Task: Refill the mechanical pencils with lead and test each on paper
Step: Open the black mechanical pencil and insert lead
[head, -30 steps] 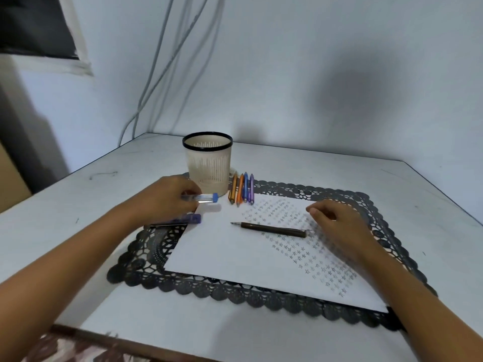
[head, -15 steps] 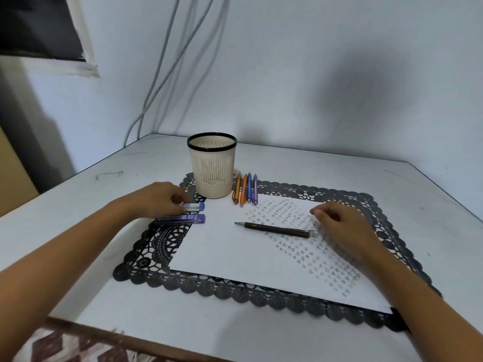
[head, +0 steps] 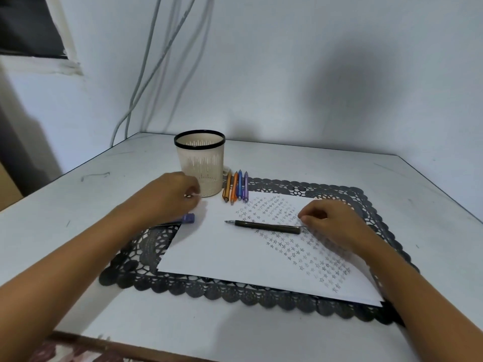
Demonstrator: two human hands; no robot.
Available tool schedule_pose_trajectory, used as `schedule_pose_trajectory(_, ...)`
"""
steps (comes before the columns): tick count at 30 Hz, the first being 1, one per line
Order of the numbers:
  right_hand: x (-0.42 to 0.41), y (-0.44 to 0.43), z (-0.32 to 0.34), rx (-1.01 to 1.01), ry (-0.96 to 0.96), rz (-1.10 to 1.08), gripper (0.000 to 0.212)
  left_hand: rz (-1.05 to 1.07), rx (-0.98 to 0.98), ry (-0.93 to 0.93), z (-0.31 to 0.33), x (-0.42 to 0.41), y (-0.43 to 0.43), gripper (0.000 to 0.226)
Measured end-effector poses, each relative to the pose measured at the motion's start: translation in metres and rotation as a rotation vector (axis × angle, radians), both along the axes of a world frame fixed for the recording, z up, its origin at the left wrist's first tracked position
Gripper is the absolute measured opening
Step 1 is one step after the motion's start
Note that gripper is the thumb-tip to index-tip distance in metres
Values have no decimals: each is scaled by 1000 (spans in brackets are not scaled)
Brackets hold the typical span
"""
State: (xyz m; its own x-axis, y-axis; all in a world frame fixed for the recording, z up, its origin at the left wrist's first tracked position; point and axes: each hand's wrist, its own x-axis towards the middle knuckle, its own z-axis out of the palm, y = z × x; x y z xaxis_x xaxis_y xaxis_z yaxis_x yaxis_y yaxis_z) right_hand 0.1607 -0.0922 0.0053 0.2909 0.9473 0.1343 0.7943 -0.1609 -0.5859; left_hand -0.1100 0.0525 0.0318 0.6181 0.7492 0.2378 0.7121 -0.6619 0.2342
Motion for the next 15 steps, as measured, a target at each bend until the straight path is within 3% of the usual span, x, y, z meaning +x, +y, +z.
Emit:
schedule_pose_trajectory(6,5,-1,5,-70,-59,37,8,-334,-47,-31,-17,50,-48,25)
schedule_pose_trajectory(15,4,1,2,-84,-124,53,7,-402,-57,-47,-38,84,-46,25)
